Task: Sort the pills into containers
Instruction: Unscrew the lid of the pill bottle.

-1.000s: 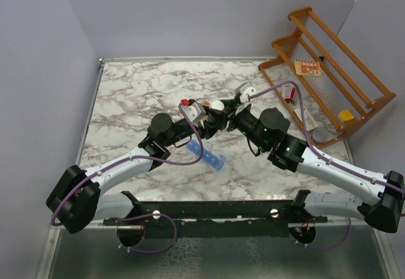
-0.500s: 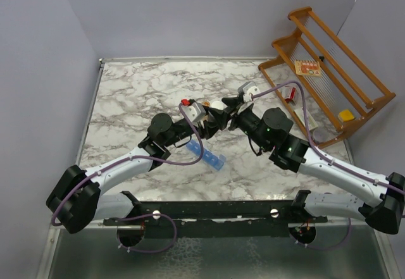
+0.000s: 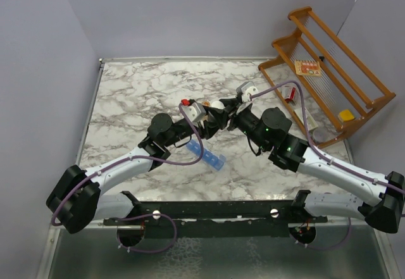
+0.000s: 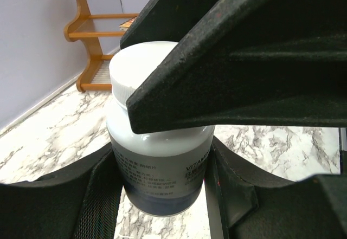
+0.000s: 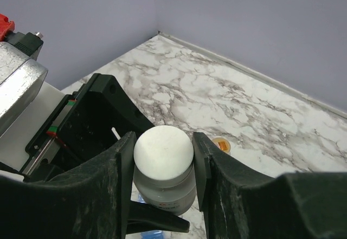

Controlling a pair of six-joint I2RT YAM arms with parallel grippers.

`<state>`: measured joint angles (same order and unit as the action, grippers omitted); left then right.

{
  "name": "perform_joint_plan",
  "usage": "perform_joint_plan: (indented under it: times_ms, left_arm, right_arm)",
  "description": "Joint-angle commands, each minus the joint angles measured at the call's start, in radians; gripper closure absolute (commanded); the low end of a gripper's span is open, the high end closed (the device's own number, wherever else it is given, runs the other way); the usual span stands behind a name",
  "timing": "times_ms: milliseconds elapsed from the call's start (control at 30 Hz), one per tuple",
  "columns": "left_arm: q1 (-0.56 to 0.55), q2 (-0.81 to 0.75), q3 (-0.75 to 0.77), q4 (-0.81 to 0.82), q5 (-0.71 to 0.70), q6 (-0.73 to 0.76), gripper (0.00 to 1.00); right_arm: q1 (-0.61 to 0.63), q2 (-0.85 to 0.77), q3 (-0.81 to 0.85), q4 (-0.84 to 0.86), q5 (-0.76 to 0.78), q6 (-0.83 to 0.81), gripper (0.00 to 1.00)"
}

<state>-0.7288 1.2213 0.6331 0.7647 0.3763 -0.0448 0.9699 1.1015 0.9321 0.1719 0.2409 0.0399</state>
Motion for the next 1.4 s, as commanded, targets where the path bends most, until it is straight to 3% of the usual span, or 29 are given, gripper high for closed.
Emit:
perform_joint_plan:
  times_ms: [0,233,633,833,1167,1200,1233,1367]
  left_arm:
    - [-0.005,-0.015,0.014,0.020,-0.001,0.010,1.00]
    - [-0.004,-0.045,0.008,0.020,0.042,0.004,1.00]
    - [-0.004,-0.097,-0.021,0.021,0.276,-0.022,1.00]
    - [-0.006,-0.131,-0.029,0.020,0.484,-0.006,1.00]
    - [-0.023,-0.128,-0.008,0.032,0.698,0.003,1.00]
    - [-0.026,-0.128,-0.007,0.033,0.707,0.004,1.00]
    - [-0.028,-0.126,-0.007,0.034,0.708,0.005,1.00]
    - [-0.030,-0.117,-0.011,0.034,0.682,0.010,1.00]
  right_arm:
    - [0.010,-0.002,0.033,-0.012,0.011,-0.018,0.60]
    - [0.010,-0.019,0.067,-0.103,-0.001,-0.070,0.99]
    - [0.009,-0.186,0.024,-0.237,-0.154,-0.183,0.99]
    - [0.010,-0.255,-0.007,-0.244,-0.291,-0.230,0.99]
    - [0.010,-0.288,-0.031,-0.271,-0.539,-0.302,0.99]
    - [0.010,-0.290,-0.037,-0.267,-0.538,-0.311,0.98]
    - [0.010,-0.294,-0.046,-0.252,-0.524,-0.314,0.91]
    - [0.010,-0.313,-0.060,-0.175,-0.427,-0.299,0.41]
